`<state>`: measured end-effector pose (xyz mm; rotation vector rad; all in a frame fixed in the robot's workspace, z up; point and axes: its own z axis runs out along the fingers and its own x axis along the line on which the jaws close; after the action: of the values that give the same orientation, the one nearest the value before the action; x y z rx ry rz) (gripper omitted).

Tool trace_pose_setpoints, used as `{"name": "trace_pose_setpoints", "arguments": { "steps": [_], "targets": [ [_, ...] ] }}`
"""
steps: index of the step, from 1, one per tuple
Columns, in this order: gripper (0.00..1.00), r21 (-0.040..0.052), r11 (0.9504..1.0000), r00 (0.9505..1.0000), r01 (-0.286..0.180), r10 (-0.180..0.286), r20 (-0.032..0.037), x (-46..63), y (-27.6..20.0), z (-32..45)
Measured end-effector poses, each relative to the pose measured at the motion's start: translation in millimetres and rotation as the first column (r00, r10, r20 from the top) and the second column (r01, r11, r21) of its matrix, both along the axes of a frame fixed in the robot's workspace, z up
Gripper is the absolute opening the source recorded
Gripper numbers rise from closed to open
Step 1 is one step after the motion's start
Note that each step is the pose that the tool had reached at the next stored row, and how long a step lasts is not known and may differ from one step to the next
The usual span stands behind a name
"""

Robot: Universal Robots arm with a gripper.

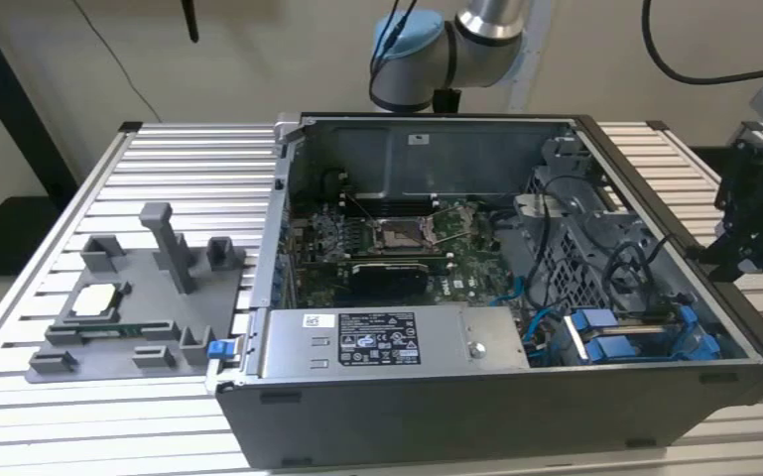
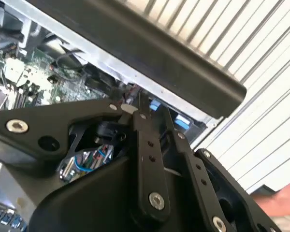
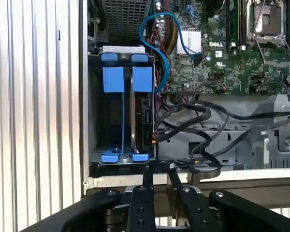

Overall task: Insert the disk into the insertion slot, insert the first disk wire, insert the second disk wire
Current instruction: 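Insert the first disk wire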

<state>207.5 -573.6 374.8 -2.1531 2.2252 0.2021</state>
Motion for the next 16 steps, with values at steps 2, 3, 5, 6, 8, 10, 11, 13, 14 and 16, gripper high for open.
{"name": "trace_pose_setpoints", "arguments": {
  "steps": [2,3,5,6,8,10,11,13,14,16],
  "targets": [
    [1.00,-0.0012,1.0000,1.0000,0.000,0.000,0.0001,-0.1,3.3,5.4],
    [1.00,-0.0014,1.0000,1.0000,0.000,0.000,0.0000,-0.1,4.6,8.5],
    [1.00,-0.0019,1.0000,1.0000,0.000,0.000,0.0000,-0.1,6.0,15.2],
    [1.00,-0.0019,1.0000,1.0000,0.000,0.000,0.0000,-0.1,6.0,15.2],
    [1.00,-0.0018,1.0000,1.0000,0.000,0.000,0.0000,-0.1,6.0,15.2],
    [1.00,-0.0018,1.0000,1.0000,0.000,0.000,-0.0016,0.0,6.1,15.2],
    [1.00,-0.0021,1.0000,0.9999,0.000,0.000,-0.0131,0.1,6.3,15.2],
    [1.00,-0.0020,1.0000,0.9981,0.000,0.000,-0.0621,1.7,7.0,15.0],
    [1.00,-0.0016,1.0000,0.9975,0.000,0.000,-0.0709,3.9,7.1,14.7],
    [1.00,0.0030,1.0000,0.9971,0.000,0.000,-0.0759,8.8,7.3,13.7]
  ]
}}
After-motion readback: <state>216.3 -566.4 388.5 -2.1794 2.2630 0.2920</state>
